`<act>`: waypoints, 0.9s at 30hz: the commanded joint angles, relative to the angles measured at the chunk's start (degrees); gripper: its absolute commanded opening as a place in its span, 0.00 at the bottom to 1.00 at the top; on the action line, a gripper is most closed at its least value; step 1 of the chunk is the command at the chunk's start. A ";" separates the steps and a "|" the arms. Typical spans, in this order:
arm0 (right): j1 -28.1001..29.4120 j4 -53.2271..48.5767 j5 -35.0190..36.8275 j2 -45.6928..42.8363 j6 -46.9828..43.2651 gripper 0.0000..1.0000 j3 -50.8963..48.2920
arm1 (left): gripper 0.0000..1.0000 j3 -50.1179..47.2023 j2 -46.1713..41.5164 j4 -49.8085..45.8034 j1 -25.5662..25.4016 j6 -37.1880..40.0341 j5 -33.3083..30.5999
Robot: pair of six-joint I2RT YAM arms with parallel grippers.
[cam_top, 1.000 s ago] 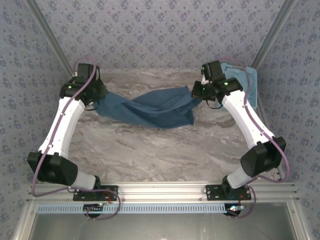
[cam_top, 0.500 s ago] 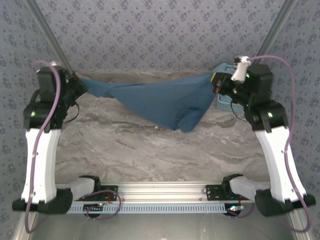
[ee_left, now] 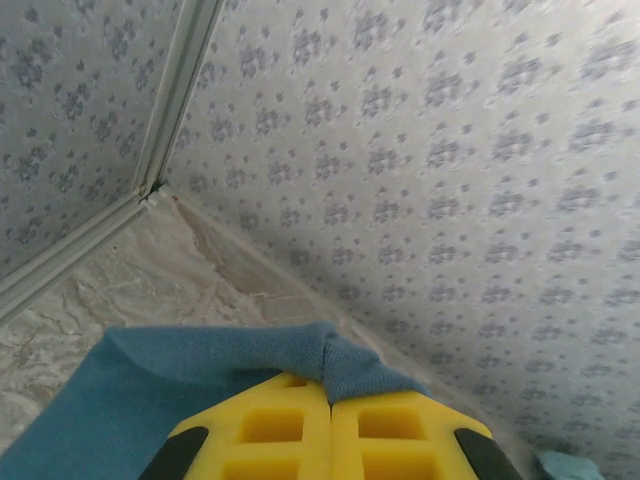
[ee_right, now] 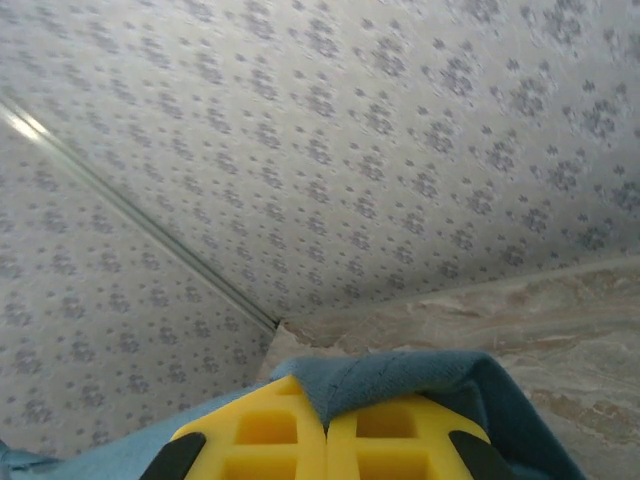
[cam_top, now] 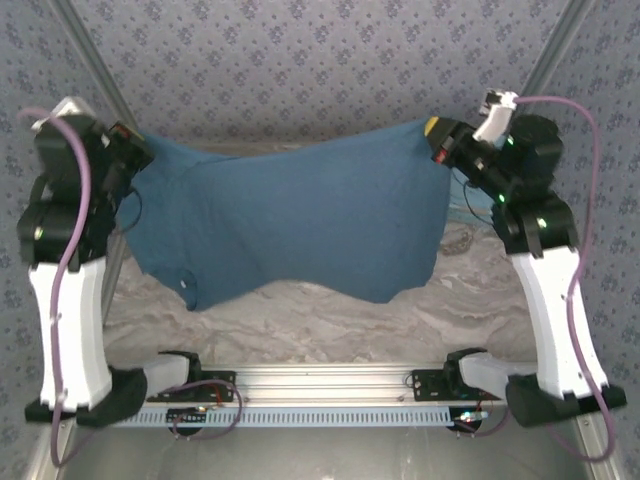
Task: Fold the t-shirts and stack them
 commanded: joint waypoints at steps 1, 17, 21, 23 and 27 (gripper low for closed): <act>-2.98 9.24 -3.22 6.73 4.42 0.00 2.08 | 0.00 6.27 8.77 0.74 2.40 1.13 2.70; -10.06 15.65 -10.88 35.30 10.45 0.00 35.61 | 0.00 56.10 37.48 5.24 10.05 1.44 19.85; -10.72 14.52 -11.21 33.95 9.76 0.00 32.62 | 0.00 53.69 31.61 -0.70 7.34 4.63 15.80; -10.77 14.50 -10.57 31.28 9.17 0.00 26.89 | 0.00 48.25 26.93 -5.15 4.57 6.99 10.75; -10.54 15.52 -7.75 22.92 8.71 0.00 8.51 | 0.00 14.46 10.00 -5.33 -3.18 5.35 1.40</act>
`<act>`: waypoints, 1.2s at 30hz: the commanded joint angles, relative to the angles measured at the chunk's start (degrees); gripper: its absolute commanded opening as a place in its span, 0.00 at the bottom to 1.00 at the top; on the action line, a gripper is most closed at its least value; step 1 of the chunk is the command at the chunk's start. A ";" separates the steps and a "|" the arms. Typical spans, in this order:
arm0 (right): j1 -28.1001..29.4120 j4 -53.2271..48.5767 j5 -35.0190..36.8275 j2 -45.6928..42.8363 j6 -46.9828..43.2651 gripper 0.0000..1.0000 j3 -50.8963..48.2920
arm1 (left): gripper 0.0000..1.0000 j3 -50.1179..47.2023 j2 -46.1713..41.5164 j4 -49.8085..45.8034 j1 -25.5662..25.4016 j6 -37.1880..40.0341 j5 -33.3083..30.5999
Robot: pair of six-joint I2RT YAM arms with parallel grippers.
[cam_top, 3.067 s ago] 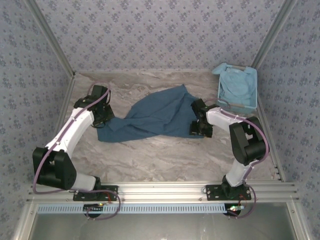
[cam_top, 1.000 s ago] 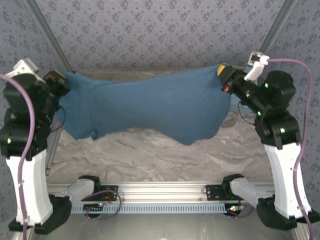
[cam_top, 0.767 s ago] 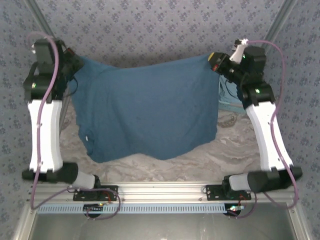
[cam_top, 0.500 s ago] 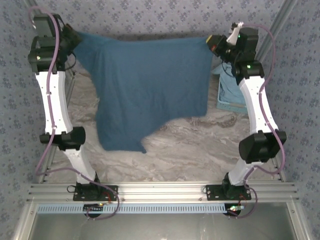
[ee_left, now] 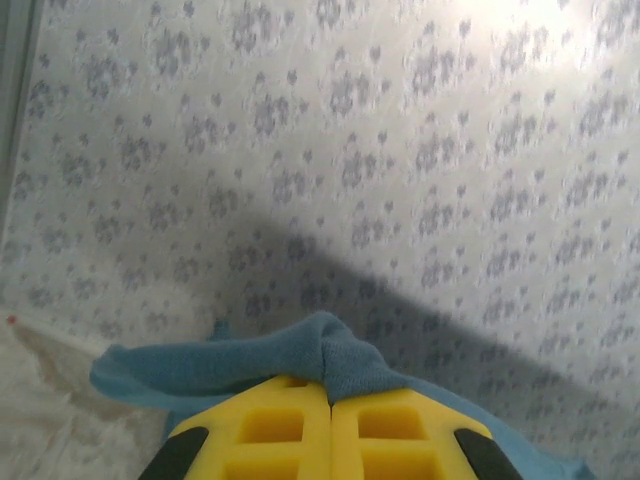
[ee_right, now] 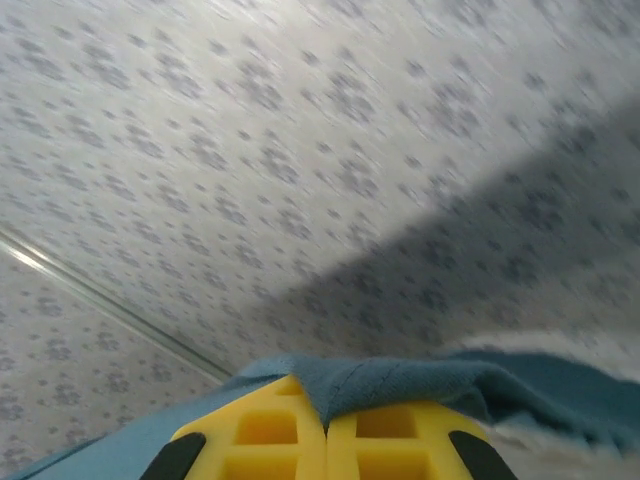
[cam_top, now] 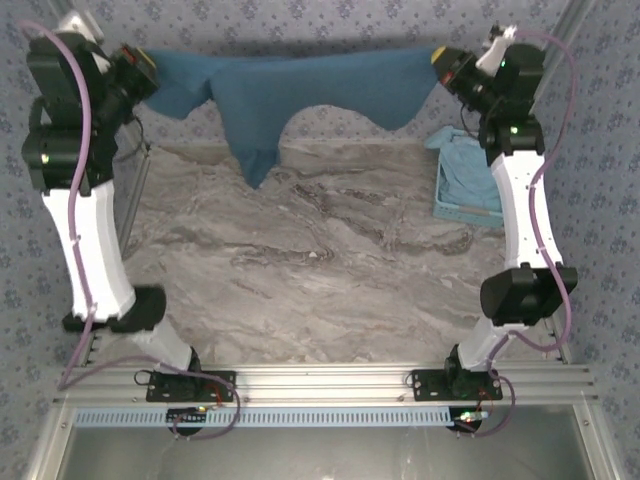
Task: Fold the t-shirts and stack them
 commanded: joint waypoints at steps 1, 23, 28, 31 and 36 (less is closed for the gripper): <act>-0.07 -0.39 3.41 -5.99 -0.86 0.00 -13.86 | 0.00 -27.51 -14.08 -0.73 -4.84 -1.49 -10.83; 7.79 -19.44 22.43 -21.05 -5.75 0.00 -62.49 | 0.00 -98.26 -24.44 3.53 -14.25 -22.68 0.66; 8.36 -22.92 23.50 -24.43 -5.83 0.00 -62.37 | 0.00 -98.01 -25.77 2.65 -15.54 -25.81 0.36; 10.18 -19.53 22.56 -30.13 -7.68 0.00 -59.33 | 0.00 -90.34 -29.96 0.44 -15.68 -25.92 -4.95; 11.77 -9.02 18.57 -38.77 -8.48 0.00 -51.85 | 0.00 -73.16 -36.64 -1.08 -17.70 -22.10 -22.68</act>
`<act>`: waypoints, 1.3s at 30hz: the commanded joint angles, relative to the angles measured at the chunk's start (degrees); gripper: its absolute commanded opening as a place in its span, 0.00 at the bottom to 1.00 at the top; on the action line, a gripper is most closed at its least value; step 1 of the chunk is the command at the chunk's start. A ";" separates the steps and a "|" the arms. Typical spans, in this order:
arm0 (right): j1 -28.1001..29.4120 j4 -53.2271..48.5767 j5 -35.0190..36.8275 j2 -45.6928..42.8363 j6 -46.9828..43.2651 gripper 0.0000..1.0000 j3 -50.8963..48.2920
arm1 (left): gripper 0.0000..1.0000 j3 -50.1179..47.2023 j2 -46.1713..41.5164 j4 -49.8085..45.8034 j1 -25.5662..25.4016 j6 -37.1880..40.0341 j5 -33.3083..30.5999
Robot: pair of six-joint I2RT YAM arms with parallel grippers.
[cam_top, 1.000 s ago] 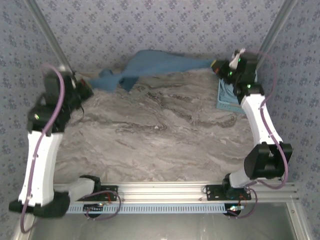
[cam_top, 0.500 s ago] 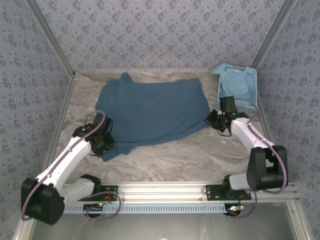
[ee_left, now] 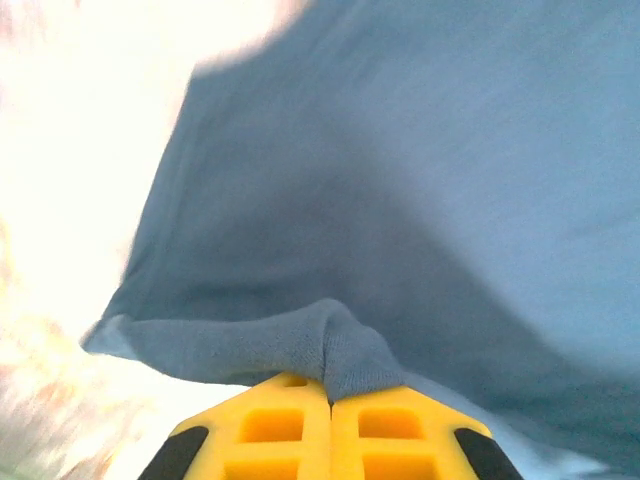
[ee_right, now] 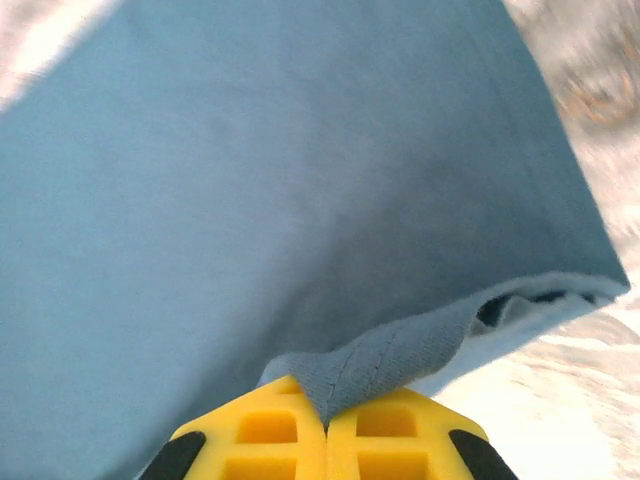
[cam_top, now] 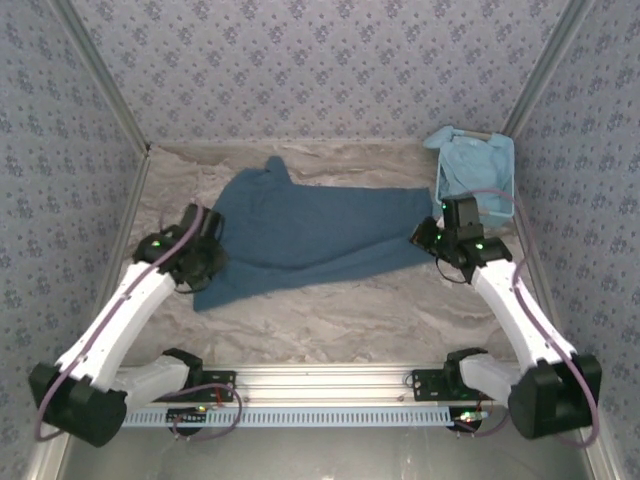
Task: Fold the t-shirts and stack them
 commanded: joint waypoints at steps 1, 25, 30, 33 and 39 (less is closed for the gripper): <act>0.38 8.41 -3.65 -4.23 -1.50 0.00 8.05 | 0.00 10.44 -5.80 -0.28 -0.75 3.56 -14.12; 3.21 17.93 -16.52 5.72 14.08 0.00 21.59 | 0.00 73.81 36.16 -11.08 12.12 20.07 -3.29; -0.42 27.38 -18.64 19.05 15.82 0.00 24.88 | 0.00 78.36 47.70 0.87 17.71 22.47 8.54; -3.43 29.41 -20.12 26.55 14.92 0.00 30.47 | 0.00 90.35 55.30 1.68 18.27 25.25 11.25; -8.52 31.56 -19.83 32.26 14.96 0.00 44.59 | 0.00 115.45 62.01 2.61 19.10 26.11 15.71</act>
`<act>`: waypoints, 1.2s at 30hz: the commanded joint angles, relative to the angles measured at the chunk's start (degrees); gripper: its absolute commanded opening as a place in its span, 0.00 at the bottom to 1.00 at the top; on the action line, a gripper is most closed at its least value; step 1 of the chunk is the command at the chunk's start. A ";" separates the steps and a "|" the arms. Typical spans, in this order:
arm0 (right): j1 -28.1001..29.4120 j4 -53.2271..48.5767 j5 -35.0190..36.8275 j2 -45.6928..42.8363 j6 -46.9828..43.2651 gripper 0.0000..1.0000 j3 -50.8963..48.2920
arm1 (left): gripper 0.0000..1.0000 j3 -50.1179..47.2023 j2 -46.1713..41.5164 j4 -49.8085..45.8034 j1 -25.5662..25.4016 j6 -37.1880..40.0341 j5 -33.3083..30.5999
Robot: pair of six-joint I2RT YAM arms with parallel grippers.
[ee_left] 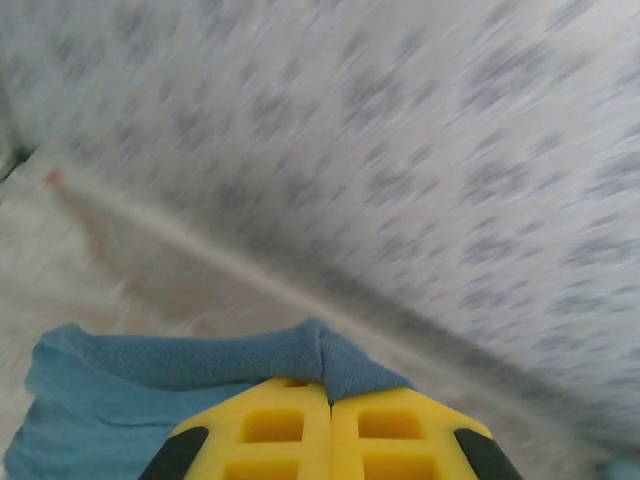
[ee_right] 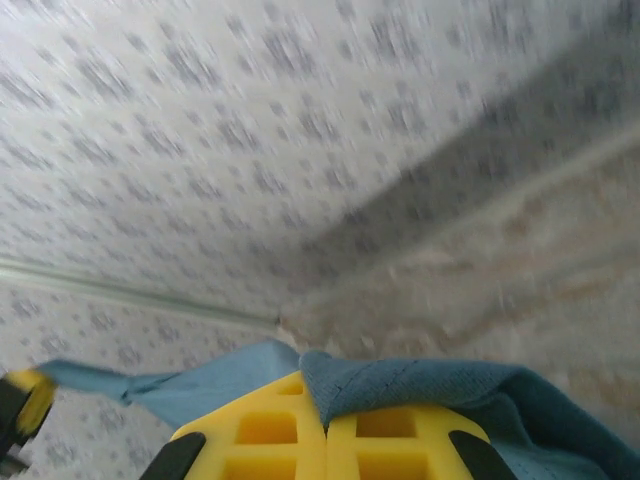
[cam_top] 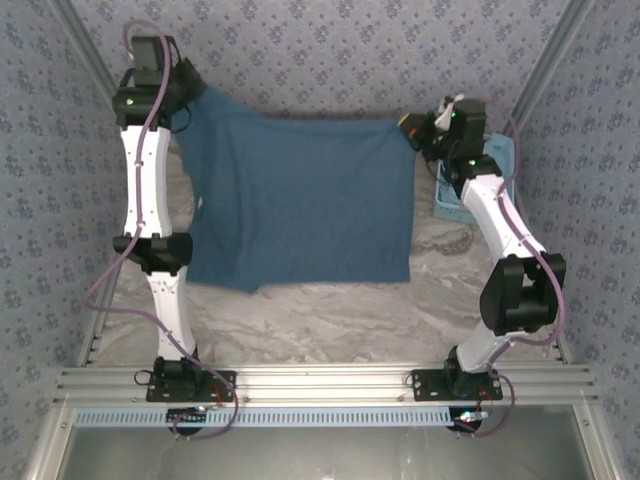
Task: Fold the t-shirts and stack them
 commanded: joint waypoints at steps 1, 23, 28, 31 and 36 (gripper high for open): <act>-2.53 6.72 -0.18 -2.06 -0.04 0.00 9.56 | 0.00 5.60 -8.55 6.85 0.18 2.16 3.64; 0.39 0.84 6.09 -17.08 -6.96 0.00 -37.55 | 0.00 -109.95 -66.08 15.56 -13.32 -11.32 -7.33; 1.80 -5.26 9.25 -13.64 -10.69 0.00 -42.49 | 0.00 -123.74 -61.14 20.09 -13.83 -18.01 1.31; 3.03 -11.18 11.51 -12.19 -13.90 0.00 -42.06 | 0.00 -126.73 -56.48 21.30 -15.92 -20.52 4.34; 4.41 -22.64 17.79 -16.20 -14.72 0.00 -41.90 | 0.00 -128.04 -54.69 20.71 -21.33 -27.64 5.30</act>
